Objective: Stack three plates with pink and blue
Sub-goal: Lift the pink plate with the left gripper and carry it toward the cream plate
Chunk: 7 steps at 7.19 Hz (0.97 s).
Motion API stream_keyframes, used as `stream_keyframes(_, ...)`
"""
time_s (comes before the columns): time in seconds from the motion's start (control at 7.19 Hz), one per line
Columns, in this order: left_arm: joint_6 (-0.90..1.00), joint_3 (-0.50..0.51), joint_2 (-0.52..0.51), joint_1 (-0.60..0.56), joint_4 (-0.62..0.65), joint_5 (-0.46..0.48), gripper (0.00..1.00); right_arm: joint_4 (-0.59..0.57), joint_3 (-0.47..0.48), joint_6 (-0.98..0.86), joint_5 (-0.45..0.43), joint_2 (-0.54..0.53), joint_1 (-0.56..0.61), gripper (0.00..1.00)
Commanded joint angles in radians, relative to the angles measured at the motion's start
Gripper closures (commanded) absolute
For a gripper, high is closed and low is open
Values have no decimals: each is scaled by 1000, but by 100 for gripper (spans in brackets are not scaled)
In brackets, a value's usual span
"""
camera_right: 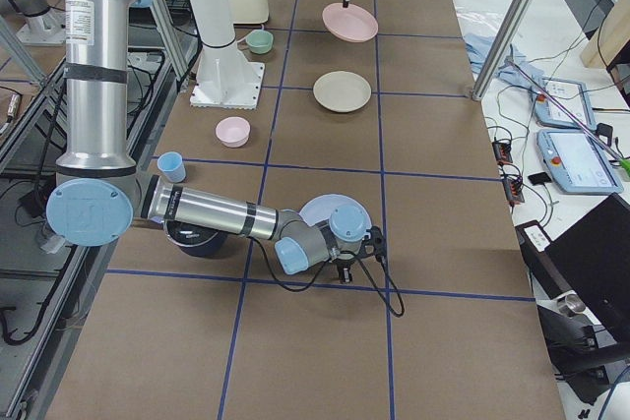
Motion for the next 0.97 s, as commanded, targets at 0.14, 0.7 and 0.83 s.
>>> stream_keyframes(0.14,-38,-1,-21,22,0,2,100,0,-1,2,9,0,-12,89)
stream_keyframes(0.7,-153,14,-94,131,-2,45,100,5,17,0,129,15,-11,100)
stream_keyframes(0.83,-207,22,-124,187,-5,101,100,6,35,-1,136,15,-9,100)
